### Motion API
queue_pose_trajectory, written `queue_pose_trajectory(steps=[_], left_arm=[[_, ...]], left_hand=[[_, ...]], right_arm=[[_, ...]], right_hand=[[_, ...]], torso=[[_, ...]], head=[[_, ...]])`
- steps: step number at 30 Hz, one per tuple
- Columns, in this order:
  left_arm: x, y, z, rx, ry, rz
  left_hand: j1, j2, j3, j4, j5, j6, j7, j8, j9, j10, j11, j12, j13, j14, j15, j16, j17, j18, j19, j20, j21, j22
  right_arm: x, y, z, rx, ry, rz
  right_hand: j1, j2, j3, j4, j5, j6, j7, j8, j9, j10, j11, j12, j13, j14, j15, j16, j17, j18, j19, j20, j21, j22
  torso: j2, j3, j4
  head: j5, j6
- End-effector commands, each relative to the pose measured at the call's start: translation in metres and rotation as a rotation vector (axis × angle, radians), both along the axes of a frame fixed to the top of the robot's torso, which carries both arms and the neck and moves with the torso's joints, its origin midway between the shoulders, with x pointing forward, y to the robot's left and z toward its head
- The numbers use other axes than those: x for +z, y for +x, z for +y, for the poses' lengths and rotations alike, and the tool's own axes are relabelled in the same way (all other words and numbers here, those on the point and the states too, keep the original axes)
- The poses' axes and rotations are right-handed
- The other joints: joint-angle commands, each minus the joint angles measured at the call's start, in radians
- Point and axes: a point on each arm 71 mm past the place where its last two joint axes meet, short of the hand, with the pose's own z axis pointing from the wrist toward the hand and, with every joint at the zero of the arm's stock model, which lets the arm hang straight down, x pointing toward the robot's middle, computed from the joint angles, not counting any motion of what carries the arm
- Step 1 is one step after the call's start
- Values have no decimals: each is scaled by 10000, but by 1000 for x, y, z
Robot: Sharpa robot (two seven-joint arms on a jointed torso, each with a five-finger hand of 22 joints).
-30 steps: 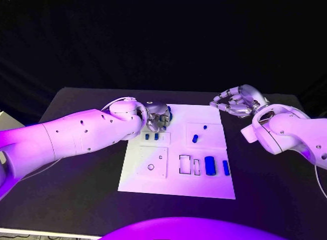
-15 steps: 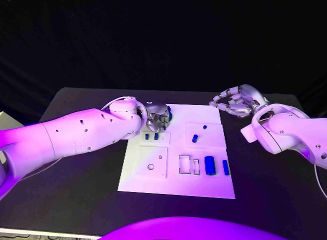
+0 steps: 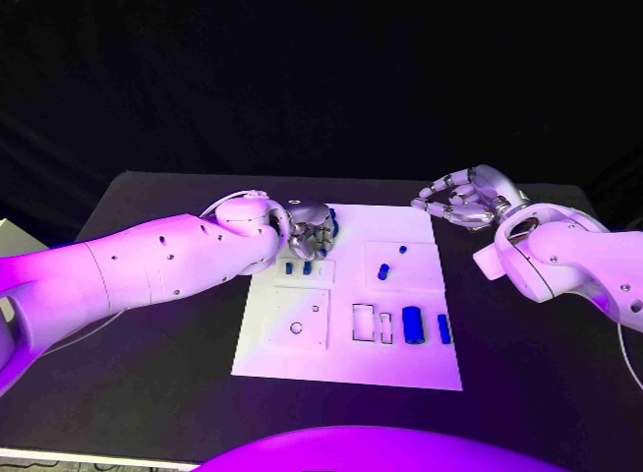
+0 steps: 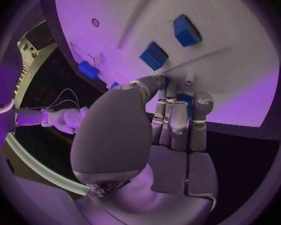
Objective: Assemble the parts on the task board
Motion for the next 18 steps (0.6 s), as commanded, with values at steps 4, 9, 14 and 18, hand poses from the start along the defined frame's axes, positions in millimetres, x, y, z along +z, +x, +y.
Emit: queue_pose_trajectory(steps=[4, 9, 14, 18], left_arm=[[5, -2, 1, -52, -987, -441], [10, -5, 7, 28, -1519, -298], [19, -9, 18, 234, -1982, -29], [21, -9, 30, 426, -2001, 149]], left_hand=[[-199, -21, 42, -51, 58, 95, -6, -6, 69, 148, 8, -146, 6, 157, -2, 74, 93, -109, 144, -14, 106, 96], [-254, -36, 75, -70, 62, 112, -2, -42, 78, 175, 16, -234, -3, 184, 3, 78, 98, -112, 157, -16, 116, 107], [-280, -41, 95, -84, 64, 132, -2, -58, 86, 204, 18, -282, -7, 200, 6, 84, 112, -119, 185, -17, 136, 134], [-298, -46, 104, -93, 64, 146, -1, -66, 91, 225, 18, -310, -8, 203, 6, 81, 101, -124, 201, -17, 147, 148]], right_arm=[[1, 0, 2, 152, -53, -139], [1, 0, 1, 143, -58, -136], [1, 0, 0, 129, -67, -127], [1, 0, 0, 117, -75, -116]], right_hand=[[21, 60, 51, -9, 34, -47, 11, 38, -11, 234, 64, -23, 1826, 1031, 25, -27, 2509, -67, 1029, 55, 44, 2629], [21, 60, 51, -9, 34, -47, 11, 38, -11, 234, 64, -23, 1826, 1031, 25, -27, 2509, -67, 1029, 55, 44, 2629], [21, 60, 51, -9, 34, -47, 11, 38, -11, 234, 64, -23, 1826, 1031, 25, -27, 2509, -67, 1029, 55, 44, 2629], [21, 60, 51, -9, 34, -47, 11, 38, -11, 234, 64, -23, 1826, 1031, 25, -27, 2509, -67, 1029, 55, 44, 2629]], torso=[[-3, -7, -6], [-7, -4, 9], [-25, -1, 25], [-31, 2, 27]], head=[[-13, 32], [-24, 35], [-15, 31], [2, 18]])
